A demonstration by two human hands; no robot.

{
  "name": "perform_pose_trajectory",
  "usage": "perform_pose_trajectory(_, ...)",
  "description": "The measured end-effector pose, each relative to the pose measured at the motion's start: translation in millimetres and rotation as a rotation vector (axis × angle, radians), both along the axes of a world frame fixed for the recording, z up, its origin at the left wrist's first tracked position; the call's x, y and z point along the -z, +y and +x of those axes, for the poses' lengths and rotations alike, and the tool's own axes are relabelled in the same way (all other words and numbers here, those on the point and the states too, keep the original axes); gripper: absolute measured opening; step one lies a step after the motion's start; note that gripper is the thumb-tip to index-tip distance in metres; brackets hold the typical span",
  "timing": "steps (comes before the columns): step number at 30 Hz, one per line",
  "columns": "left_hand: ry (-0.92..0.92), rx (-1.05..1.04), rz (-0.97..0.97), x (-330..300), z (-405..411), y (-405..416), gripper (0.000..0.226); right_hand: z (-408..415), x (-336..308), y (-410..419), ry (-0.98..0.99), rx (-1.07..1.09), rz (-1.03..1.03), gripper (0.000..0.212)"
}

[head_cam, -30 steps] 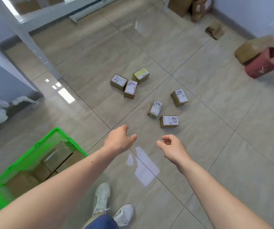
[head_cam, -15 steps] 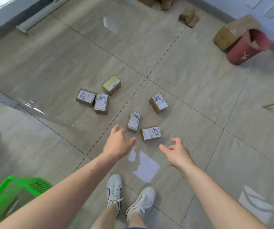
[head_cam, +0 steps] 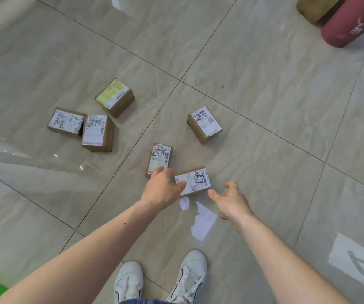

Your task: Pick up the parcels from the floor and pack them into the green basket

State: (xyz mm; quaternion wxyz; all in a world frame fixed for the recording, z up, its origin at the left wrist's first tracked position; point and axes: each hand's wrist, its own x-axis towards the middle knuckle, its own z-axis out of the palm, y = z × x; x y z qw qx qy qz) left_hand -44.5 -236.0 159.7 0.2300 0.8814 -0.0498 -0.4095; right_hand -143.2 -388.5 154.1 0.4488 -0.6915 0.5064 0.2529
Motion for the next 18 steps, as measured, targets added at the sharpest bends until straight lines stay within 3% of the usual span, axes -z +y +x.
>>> perform_pose_trajectory(9,0.081,0.047,0.080,164,16,-30,0.068,17,165,-23,0.017,0.005,0.008,0.071)
perform_pose_trajectory(14,0.065,0.079,0.092,209,17,-34,0.050,20,214,-26,0.029,0.040,0.056,0.028)
perform_pose_trajectory(18,0.025,0.039,0.054,203,19,-35,0.039,21,219,-25,0.015,0.061,0.016,0.022)
